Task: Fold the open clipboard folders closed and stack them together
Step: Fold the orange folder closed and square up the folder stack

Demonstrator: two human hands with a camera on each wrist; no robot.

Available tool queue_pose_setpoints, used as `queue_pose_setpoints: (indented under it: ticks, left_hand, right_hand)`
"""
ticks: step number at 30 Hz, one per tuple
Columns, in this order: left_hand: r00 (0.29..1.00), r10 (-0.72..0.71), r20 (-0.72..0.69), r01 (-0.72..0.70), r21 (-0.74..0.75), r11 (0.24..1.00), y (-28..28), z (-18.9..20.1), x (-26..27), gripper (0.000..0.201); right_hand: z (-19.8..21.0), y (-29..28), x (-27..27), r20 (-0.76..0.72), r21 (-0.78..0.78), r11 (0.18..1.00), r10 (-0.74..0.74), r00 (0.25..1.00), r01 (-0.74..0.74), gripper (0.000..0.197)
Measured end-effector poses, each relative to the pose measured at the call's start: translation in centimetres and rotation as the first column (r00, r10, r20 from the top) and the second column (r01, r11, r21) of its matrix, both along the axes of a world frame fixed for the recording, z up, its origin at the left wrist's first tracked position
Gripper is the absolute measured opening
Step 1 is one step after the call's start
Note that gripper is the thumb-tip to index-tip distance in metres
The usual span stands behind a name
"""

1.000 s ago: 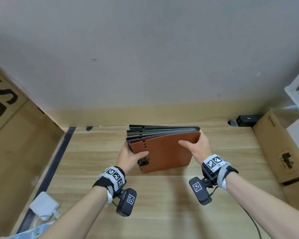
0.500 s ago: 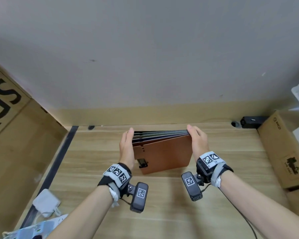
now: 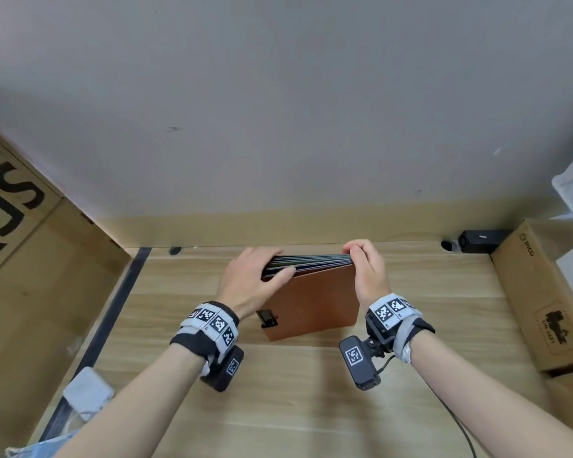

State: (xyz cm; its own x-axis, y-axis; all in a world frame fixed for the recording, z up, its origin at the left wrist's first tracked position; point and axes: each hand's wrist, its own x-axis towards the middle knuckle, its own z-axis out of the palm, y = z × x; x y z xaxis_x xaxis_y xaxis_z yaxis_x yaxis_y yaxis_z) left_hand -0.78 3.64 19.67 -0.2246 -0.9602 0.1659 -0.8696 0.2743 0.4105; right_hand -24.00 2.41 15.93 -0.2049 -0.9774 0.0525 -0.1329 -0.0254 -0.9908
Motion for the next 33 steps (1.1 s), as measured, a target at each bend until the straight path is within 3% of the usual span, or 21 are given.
queue_pose_setpoints:
  ticks: [2,6,9,13,20,25,27,29,33]
  left_hand:
    - [0.985,-0.04,0.17,0.042,-0.01,0.999,0.1,0.0,0.0,0.062]
    - [0.998,0.001,0.056,0.005,-0.102,0.995,-0.2,-0.6,0.0,0.052]
    - [0.999,0.023,-0.042,-0.026,-0.059,0.998,-0.9,-0.8,0.1,0.055]
    - [0.994,0.024,-0.108,-0.021,0.024,0.999,-2.3,-0.1,0.2,0.059]
    - [0.983,-0.028,-0.183,0.049,0.109,0.993,-3.8,0.1,1.4,0.059]
    - [0.899,-0.018,-0.437,0.095,0.156,0.983,-4.2,-1.0,3.6,0.101]
    - [0.841,0.065,-0.538,0.072,0.23,0.97,-4.3,-2.1,4.5,0.113]
    - [0.803,0.176,-0.569,0.061,0.373,0.926,-4.3,-4.2,5.5,0.11]
    - [0.844,0.224,-0.488,0.077,0.522,0.849,-3.7,-8.8,5.9,0.066]
  right_hand:
    - [-0.1,0.0,-0.2,-0.007,0.003,1.0,0.028,1.0,-0.028,0.024]
    - [-0.6,0.9,-1.1,0.134,0.018,0.994,0.107,0.985,-0.111,0.032]
    - [-2.3,2.2,-2.3,0.176,0.11,0.976,0.169,0.97,-0.19,0.028]
    - [-5.7,1.8,-3.4,0.05,0.163,0.948,0.268,0.962,-0.272,0.03]
    - [-7.1,-0.3,-3.7,-0.085,0.185,0.951,0.266,0.96,-0.247,0.031]
    - [-7.8,-0.7,-3.4,-0.102,0.174,0.956,0.254,0.962,-0.234,0.039]
    - [-7.8,-0.7,-3.1,-0.11,0.168,0.96,0.242,0.964,-0.222,0.042]
    - [-7.8,-0.8,-2.8,-0.118,0.171,0.967,0.212,0.97,-0.191,0.045]
    - [-8.6,-0.8,-2.1,-0.118,0.201,0.97,0.164,0.979,-0.138,0.046]
